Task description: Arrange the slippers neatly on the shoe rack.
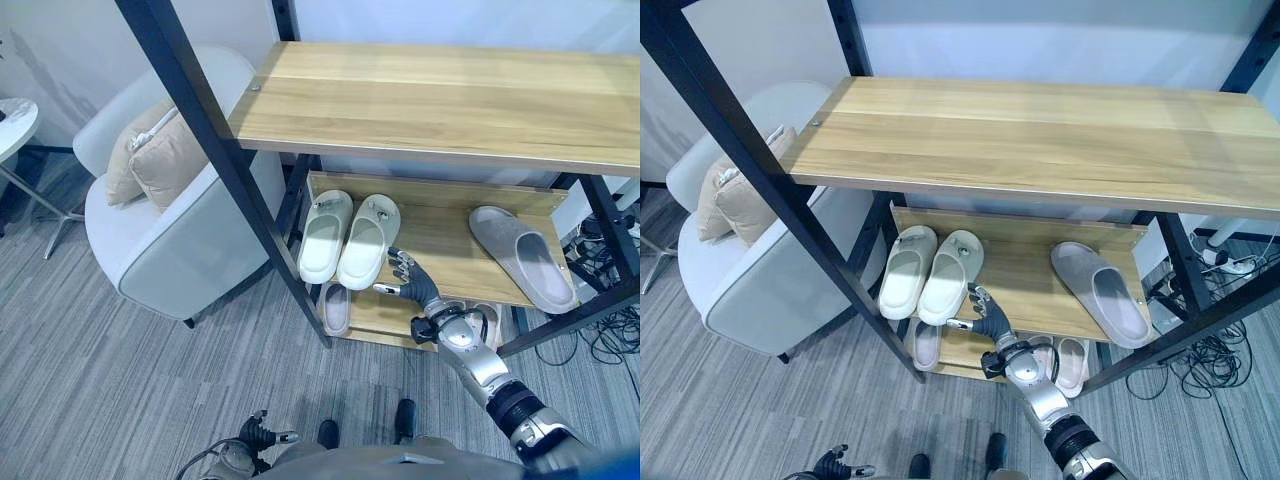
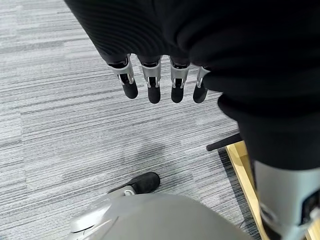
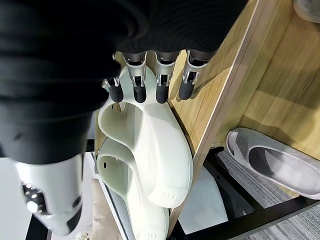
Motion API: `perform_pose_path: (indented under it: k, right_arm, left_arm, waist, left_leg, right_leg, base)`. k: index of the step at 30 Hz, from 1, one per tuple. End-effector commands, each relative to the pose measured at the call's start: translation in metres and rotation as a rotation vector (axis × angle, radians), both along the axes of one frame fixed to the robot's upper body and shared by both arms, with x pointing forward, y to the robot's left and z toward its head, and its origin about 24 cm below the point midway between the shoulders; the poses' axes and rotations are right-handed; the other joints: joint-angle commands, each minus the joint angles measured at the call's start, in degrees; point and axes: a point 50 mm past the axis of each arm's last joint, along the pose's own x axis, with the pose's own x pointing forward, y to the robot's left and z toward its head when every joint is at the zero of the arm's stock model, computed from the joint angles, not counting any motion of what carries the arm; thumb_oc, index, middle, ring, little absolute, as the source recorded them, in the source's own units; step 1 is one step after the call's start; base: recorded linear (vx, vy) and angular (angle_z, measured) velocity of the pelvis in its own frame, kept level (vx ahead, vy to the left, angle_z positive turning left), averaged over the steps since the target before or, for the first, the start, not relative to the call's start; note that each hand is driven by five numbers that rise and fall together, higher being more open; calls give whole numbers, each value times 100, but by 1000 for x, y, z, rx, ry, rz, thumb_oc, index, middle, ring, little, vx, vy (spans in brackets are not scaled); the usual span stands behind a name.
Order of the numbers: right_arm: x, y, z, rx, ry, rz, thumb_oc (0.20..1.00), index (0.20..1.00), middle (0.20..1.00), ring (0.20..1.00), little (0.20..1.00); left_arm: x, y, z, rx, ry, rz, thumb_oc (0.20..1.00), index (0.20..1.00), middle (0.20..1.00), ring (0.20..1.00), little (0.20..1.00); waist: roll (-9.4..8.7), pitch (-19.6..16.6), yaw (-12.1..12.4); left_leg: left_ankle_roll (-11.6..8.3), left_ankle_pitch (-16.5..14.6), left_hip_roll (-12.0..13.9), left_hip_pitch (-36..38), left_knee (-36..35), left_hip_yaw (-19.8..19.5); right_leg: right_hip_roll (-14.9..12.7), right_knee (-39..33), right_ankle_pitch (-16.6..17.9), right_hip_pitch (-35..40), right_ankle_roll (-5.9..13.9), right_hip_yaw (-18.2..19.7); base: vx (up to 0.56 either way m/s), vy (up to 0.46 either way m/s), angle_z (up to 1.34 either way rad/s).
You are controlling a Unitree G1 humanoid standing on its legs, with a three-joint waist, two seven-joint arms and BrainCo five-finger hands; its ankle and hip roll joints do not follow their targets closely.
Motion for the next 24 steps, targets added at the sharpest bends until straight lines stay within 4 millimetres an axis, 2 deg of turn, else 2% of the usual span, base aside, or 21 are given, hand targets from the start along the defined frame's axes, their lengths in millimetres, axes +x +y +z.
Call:
perform_pose_path:
  k: [1,5,8,14,18,20,22,24]
  right_arm:
    - [11,22,20,102,-77,30,1000,1000,1000,1000,1000]
    - [10,21,16,98,-60,31,1000,1000,1000,1000,1000]
    - [11,22,17,98,-57,34,1000,1000,1000,1000,1000]
    - [11,10,23,43,-129,-18,1000,1000,1000,1000,1000]
    - [9,-34,54,-196,-370,-112,1000,1000,1000,1000,1000]
    - [9,-41,59,-232,-398,-123,1000,1000,1000,1000,1000]
    - [9,-66,76,-335,-490,-193,1000,1000,1000,1000,1000]
    - [9,-78,81,-388,-513,-233,1000,1000,1000,1000,1000]
  left_arm:
    - [-14,-12,-6,-2,83,-29,1000,1000,1000,1000,1000]
    - [-18,-9,-7,5,91,-30,1000,1000,1000,1000,1000]
    - [-13,-8,-6,6,76,-29,1000,1000,1000,1000,1000]
    - [-16,-10,-7,11,83,-20,1000,1000,1000,1000,1000]
    - [-16,-13,-6,5,68,-34,1000,1000,1000,1000,1000]
    - [-15,-14,-6,2,66,-41,1000,1000,1000,1000,1000]
    - [-13,-15,-6,-10,62,-61,1000,1000,1000,1000,1000]
    - [-15,-16,-6,-19,66,-67,1000,1000,1000,1000,1000]
  waist:
    - [-297,44,89]
    - [-325,38,147]
    - [-348,50,193]
    - [-351,1,101]
    - [-306,-38,-62]
    - [-302,-42,-72]
    - [-300,-67,-120]
    - [-304,-77,-135]
  left_leg:
    - [-137,-11,-90,-311,61,133]
    - [-140,-4,-106,-325,61,95]
    - [-141,14,-122,-379,61,56]
    - [-117,-28,-134,-325,61,98]
    - [-98,-80,-120,-226,61,174]
    - [-95,-86,-114,-210,61,181]
    - [-90,-103,-98,-178,61,200]
    - [-90,-108,-88,-165,61,207]
  right_leg:
    - [-268,66,-650,540,580,224]
    - [-282,66,-649,549,590,155]
    - [-302,66,-637,530,603,110]
    - [-329,66,-632,571,608,137]
    - [-322,66,-668,626,617,192]
    - [-319,66,-669,633,617,195]
    - [-306,66,-670,641,618,230]
    - [-297,66,-667,647,615,251]
  base:
    - [23,34,11]
    - [16,34,14]
    - [2,12,1]
    - [6,6,1]
    - [8,1,0]
    - [8,-23,-6]
    - [12,-46,-6]
    - [12,-45,-1]
